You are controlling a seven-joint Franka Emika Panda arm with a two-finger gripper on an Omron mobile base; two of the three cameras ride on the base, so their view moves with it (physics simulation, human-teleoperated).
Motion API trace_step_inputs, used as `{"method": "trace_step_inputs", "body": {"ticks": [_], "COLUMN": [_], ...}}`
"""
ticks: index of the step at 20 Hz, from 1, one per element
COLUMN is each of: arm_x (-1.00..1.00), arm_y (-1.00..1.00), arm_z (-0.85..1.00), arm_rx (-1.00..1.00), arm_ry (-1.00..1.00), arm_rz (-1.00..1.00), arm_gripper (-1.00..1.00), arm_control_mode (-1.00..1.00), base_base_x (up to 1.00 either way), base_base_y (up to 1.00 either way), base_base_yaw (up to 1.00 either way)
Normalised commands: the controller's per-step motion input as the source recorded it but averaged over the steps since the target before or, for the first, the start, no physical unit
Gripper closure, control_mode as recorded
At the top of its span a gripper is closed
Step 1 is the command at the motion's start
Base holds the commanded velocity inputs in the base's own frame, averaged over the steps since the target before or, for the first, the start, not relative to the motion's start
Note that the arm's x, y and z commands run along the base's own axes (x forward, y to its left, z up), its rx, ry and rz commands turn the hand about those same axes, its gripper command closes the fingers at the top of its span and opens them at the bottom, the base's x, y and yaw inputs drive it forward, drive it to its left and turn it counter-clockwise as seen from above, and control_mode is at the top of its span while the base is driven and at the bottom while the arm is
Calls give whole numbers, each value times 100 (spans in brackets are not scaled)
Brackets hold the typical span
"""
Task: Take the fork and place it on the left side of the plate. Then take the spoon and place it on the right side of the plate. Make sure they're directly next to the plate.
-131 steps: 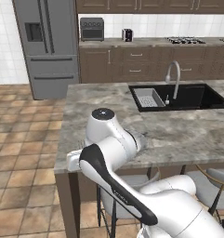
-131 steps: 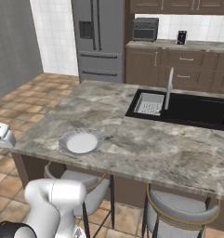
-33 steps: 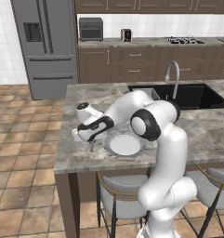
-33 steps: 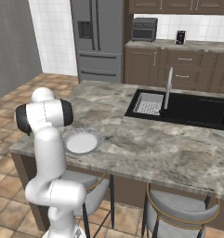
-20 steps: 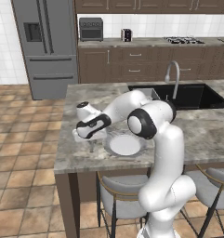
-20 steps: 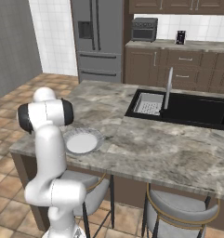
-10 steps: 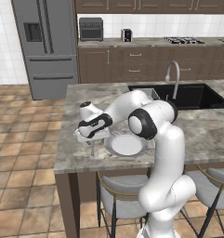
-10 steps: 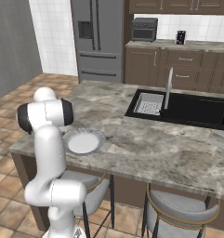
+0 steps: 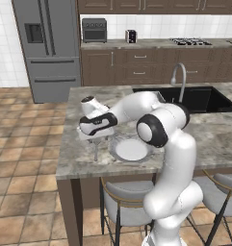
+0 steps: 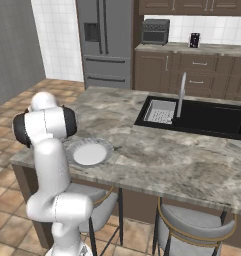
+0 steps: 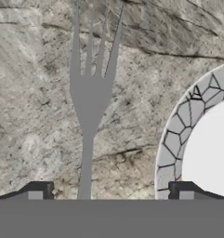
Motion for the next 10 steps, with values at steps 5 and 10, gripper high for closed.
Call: {"method": "trace_step_inputs", "body": {"ticks": [5,10], "arm_x": [-39,-78], "arm_y": [-4,-49], "arm_z": [39,30], "arm_rx": [2,18], "arm_ry": [-11,-22], "arm_rz": [5,2], "arm_gripper": [-100,-100], "arm_control_mode": [-100,-100], "base_base_x": [0,0], "base_base_y": [0,0], "base_base_yaw": [0,0]}}
